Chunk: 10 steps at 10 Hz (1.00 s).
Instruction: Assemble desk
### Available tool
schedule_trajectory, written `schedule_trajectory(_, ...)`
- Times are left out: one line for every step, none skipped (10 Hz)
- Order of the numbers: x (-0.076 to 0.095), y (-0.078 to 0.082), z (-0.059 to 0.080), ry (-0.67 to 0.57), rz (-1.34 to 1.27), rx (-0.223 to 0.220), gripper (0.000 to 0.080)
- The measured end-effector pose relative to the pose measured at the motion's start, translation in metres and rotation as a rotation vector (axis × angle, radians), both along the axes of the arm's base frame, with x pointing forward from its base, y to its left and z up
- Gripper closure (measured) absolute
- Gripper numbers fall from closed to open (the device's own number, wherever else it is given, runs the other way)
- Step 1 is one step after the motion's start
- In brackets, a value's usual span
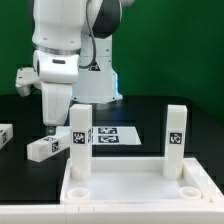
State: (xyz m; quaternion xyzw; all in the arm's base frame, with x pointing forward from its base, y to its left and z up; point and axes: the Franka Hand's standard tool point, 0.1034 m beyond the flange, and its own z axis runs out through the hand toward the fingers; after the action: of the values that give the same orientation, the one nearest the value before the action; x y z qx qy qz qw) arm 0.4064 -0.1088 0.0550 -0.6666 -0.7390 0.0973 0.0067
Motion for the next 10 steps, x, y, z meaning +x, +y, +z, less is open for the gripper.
schedule_trajectory(0.000, -0.001, 0.000, -0.009, -0.101, -0.012, 0.0151)
schedule_trajectory(-0.002, -0.009, 0.003, 0.006, -0.313, -0.037, 0.0151)
schedule_trajectory(-0.004, -0.018, 0.006, 0.043, -0.496, -0.075, 0.0151)
schedule_trajectory(-0.001, -0.024, 0.013, 0.086, -0.649, -0.127, 0.0151)
schedule_trajectory(0.014, -0.027, 0.012, -0.002, -0.558, -0.068, 0.0151)
schedule_trajectory(0.008, -0.025, 0.010, -0.010, -0.645, -0.076, 0.0151)
schedule_trajectory(0.010, -0.023, 0.010, -0.018, -0.715, -0.082, 0.0151)
schedule_trajectory(0.011, -0.023, 0.010, -0.023, -0.769, -0.088, 0.0151)
schedule_trajectory(0.013, -0.029, 0.010, 0.011, -0.974, -0.121, 0.0151)
schedule_trajectory(0.017, -0.035, 0.006, 0.025, -1.165, -0.147, 0.0151)
